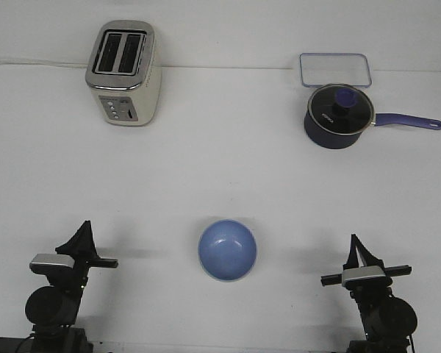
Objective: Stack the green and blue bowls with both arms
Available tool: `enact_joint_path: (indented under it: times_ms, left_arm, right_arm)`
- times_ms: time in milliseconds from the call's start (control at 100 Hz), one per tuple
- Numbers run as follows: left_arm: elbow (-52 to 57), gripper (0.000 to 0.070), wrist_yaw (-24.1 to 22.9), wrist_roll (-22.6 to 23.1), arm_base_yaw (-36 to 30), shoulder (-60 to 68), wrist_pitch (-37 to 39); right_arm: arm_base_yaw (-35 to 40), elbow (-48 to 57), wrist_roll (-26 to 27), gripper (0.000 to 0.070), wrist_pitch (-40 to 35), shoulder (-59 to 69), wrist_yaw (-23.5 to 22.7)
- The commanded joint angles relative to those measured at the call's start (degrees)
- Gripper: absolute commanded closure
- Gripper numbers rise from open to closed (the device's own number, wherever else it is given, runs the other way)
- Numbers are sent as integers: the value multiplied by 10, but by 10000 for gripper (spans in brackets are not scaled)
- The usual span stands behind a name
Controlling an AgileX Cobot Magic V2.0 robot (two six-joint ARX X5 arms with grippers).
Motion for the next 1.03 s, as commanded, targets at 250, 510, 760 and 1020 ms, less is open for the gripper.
enact_joint_path:
  times_ms: [250, 510, 760, 1020]
  left_arm:
    - [-11, 686, 0, -4, 1, 0, 6]
    - [-11, 686, 0, -4, 1, 0, 6]
    - [-11, 686, 0, -4, 1, 0, 6]
    - [-11, 686, 0, -4, 0, 0, 6]
  right_arm:
    - [-8, -30, -23, 700, 16, -1, -1]
    - [-7, -30, -21, 700, 22, -1, -1]
    - [-7, -30, -21, 700, 22, -1, -1]
    - [-7, -30, -21, 700, 22, -1, -1]
